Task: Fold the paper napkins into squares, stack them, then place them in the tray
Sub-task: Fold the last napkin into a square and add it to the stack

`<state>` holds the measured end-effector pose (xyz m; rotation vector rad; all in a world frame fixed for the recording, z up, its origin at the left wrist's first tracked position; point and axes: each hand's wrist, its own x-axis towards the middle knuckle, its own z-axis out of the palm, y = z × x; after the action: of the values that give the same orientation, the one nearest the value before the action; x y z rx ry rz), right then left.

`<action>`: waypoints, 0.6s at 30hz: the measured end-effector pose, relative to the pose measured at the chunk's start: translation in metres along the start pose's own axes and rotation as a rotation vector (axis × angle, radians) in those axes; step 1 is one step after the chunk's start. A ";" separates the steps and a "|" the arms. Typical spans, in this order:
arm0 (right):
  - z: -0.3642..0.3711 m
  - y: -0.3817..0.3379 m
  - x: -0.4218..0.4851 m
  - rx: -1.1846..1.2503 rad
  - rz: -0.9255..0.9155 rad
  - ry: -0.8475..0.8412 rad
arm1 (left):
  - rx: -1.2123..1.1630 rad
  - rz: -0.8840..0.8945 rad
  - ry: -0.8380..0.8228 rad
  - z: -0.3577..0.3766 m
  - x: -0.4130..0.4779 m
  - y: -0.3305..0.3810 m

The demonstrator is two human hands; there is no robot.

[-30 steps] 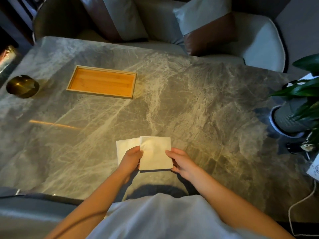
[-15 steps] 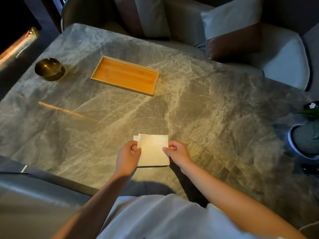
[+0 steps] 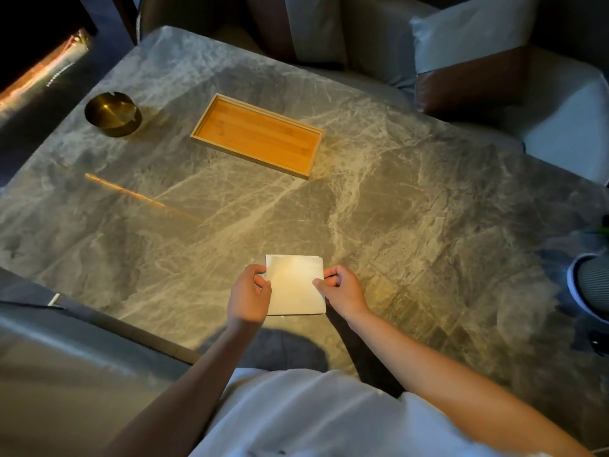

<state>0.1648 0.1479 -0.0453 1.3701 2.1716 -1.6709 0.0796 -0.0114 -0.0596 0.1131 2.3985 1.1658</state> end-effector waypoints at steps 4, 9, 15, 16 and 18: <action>0.001 0.003 0.001 -0.037 -0.025 0.018 | 0.033 0.031 -0.014 0.000 0.000 -0.001; -0.003 0.007 0.001 -0.174 -0.135 0.094 | 0.037 0.025 -0.019 -0.001 0.000 -0.002; 0.004 0.004 -0.001 -0.234 -0.198 0.033 | 0.061 0.051 -0.040 -0.002 0.003 0.003; 0.005 0.004 -0.002 -0.252 -0.211 0.040 | 0.072 0.058 -0.053 -0.001 0.004 0.004; 0.003 0.005 -0.005 -0.346 -0.289 0.071 | 0.068 0.042 -0.038 -0.001 0.004 0.004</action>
<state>0.1698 0.1428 -0.0482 1.0804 2.6469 -1.2450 0.0751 -0.0085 -0.0569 0.2064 2.4134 1.0915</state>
